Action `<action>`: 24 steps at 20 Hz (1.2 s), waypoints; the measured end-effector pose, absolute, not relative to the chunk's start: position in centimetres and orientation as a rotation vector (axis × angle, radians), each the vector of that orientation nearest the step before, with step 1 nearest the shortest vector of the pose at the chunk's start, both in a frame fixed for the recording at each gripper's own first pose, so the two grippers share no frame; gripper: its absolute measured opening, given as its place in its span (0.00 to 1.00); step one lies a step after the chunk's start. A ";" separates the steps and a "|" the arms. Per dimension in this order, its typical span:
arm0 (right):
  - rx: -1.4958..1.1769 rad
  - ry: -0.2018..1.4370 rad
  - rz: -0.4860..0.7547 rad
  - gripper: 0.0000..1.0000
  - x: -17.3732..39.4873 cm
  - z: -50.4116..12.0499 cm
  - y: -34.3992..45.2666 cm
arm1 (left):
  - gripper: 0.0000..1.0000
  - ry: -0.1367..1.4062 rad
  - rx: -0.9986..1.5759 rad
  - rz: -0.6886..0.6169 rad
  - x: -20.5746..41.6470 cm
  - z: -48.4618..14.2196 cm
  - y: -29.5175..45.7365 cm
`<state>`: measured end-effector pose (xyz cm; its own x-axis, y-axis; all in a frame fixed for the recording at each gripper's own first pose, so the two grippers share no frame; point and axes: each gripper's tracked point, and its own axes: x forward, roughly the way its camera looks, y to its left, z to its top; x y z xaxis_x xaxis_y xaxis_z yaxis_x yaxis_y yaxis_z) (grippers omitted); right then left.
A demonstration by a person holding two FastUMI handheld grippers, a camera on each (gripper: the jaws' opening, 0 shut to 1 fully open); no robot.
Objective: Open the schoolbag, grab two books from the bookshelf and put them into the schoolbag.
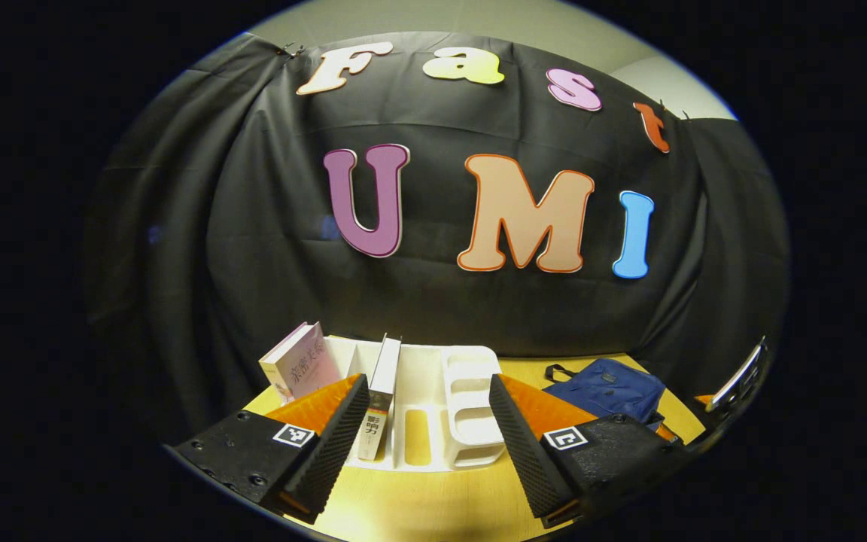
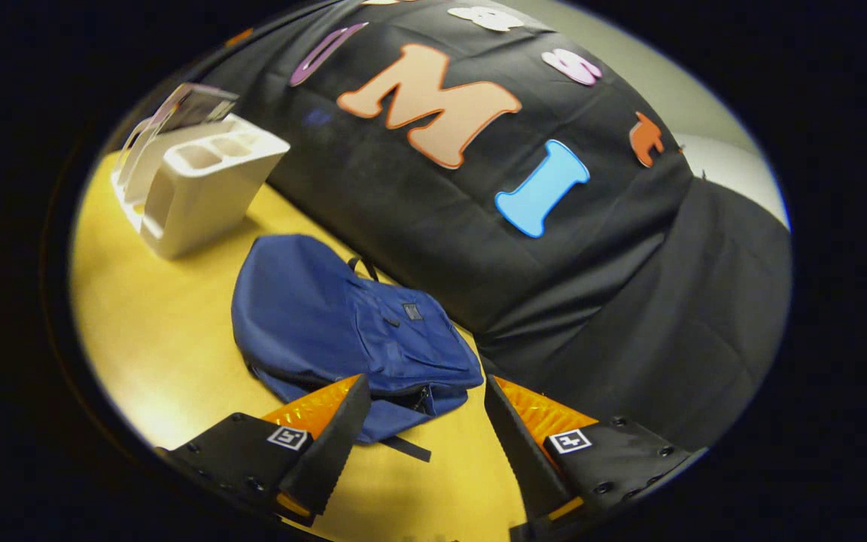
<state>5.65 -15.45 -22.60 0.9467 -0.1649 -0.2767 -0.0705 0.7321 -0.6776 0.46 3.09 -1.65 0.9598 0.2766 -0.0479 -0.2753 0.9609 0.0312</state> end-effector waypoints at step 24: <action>-1.166 0.321 0.099 0.95 11.8 -29.8 -12.3 | 0.94 0.121 0.075 0.419 -1.0 -3.3 5.7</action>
